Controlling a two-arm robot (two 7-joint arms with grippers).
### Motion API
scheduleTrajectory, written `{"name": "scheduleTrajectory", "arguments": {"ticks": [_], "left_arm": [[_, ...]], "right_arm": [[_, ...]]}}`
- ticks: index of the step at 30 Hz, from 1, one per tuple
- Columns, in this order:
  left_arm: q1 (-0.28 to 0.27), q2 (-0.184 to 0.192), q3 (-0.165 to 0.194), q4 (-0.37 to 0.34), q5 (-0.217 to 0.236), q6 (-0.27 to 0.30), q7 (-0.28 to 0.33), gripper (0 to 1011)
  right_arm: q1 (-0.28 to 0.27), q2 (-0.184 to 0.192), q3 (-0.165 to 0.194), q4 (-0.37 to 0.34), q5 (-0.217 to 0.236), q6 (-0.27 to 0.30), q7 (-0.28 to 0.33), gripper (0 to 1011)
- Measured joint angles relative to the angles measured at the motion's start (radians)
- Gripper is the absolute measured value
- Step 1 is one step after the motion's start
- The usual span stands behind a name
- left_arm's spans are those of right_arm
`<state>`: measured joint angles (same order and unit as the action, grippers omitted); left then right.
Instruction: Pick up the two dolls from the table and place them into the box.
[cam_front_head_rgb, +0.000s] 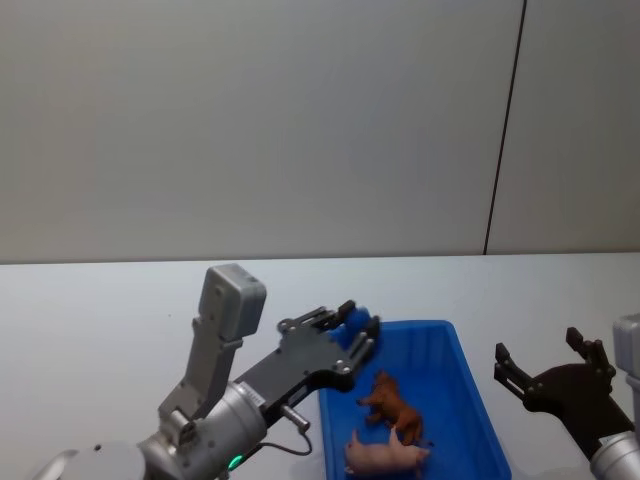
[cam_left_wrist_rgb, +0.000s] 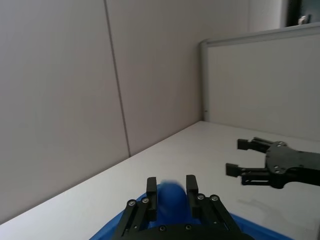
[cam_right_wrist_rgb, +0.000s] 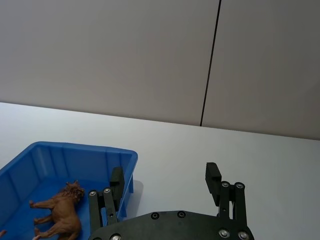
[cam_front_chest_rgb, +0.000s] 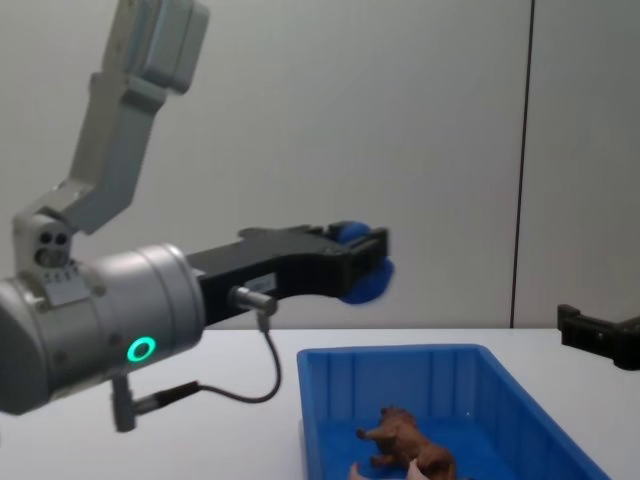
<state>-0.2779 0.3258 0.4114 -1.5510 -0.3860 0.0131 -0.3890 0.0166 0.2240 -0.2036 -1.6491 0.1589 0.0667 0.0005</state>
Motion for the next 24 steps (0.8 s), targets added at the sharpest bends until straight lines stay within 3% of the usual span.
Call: {"name": "scheduleTrajectory", "arguments": {"ticks": [8, 18, 24], "left_arm": [[-0.031, -0.028, 0.015, 0.023, -0.002, -0.008, -0.082, 583], [-0.049, -0.045, 0.024, 0.036, 0.001, -0.011, -0.125, 896], [-0.054, -0.051, 0.027, 0.04, 0.002, -0.012, -0.138, 1002]], "right_arm": [[0.0, 0.0, 0.0, 0.0, 0.0, 0.0, 0.0, 1001], [0.0, 0.0, 0.0, 0.0, 0.0, 0.0, 0.0, 1001], [0.0, 0.0, 0.0, 0.0, 0.0, 0.0, 0.0, 1001]]}}
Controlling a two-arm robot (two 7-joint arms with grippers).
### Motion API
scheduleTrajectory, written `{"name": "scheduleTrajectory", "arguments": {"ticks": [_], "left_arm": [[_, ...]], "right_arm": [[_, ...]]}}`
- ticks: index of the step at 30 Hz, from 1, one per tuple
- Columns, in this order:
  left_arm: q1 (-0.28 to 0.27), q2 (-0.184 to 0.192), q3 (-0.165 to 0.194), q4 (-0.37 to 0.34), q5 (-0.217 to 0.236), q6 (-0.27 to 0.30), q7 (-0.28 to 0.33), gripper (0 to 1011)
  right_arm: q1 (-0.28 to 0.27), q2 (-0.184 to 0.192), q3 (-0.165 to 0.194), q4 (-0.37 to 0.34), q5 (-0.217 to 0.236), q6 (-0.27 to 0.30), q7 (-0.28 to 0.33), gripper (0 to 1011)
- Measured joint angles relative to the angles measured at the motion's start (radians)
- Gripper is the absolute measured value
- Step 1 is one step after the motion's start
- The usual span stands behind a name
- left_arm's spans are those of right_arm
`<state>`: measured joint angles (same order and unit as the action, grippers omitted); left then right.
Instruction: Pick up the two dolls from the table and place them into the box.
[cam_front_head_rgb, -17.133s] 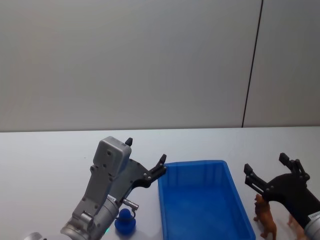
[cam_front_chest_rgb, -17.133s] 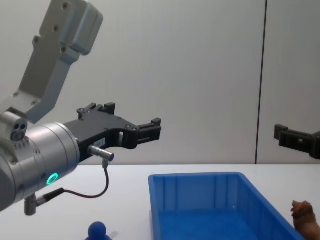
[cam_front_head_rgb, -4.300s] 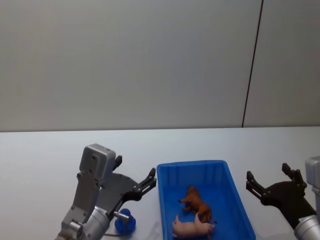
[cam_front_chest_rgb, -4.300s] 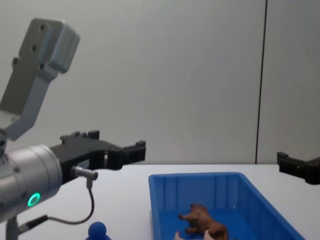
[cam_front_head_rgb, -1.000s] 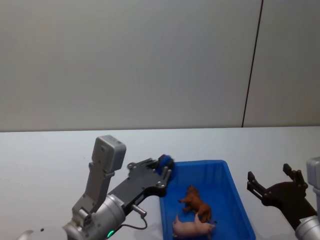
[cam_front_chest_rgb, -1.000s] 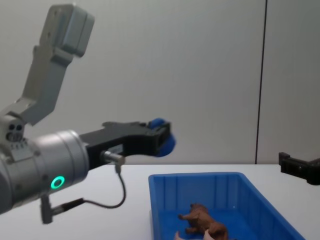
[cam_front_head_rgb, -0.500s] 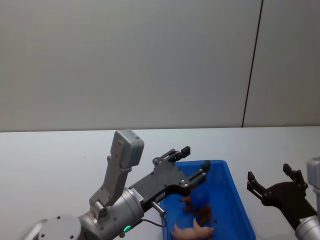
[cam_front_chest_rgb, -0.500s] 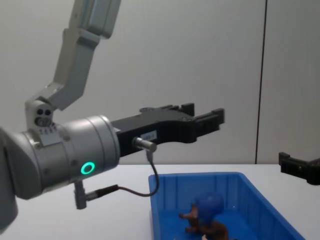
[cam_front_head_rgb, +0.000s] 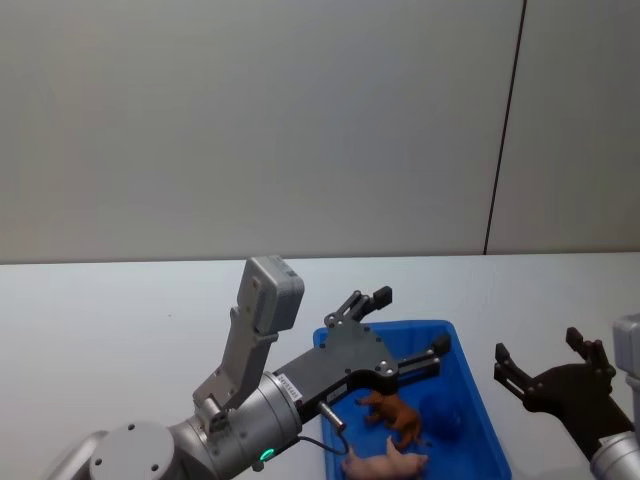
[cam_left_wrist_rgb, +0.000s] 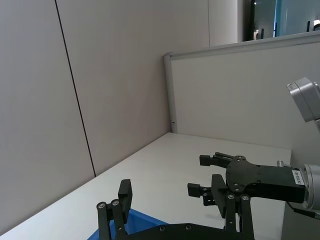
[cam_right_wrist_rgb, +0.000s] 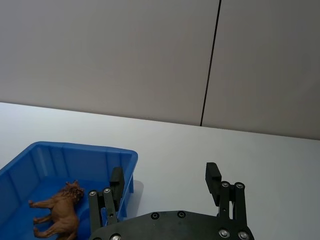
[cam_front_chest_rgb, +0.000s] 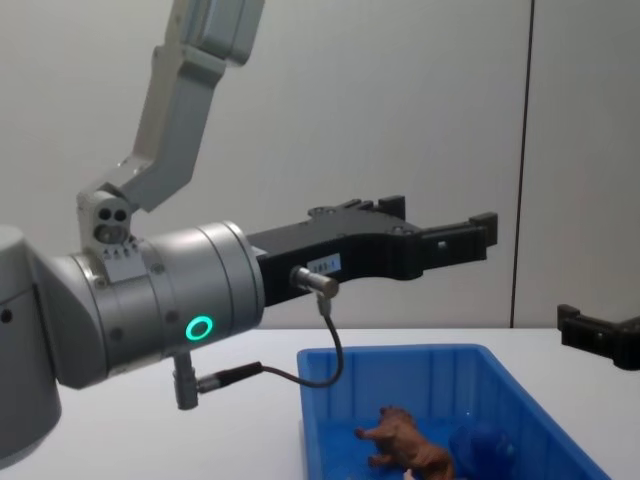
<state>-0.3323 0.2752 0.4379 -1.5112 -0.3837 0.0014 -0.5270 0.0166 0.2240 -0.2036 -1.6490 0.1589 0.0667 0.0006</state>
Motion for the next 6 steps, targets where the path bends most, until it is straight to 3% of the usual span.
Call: {"name": "scheduleTrajectory", "arguments": {"ticks": [6], "left_arm": [[-0.004, -0.004, 0.002, 0.003, 0.001, -0.001, -0.01, 1002]], "right_arm": [[0.0, 0.0, 0.0, 0.0, 0.0, 0.0, 0.0, 1001]]}}
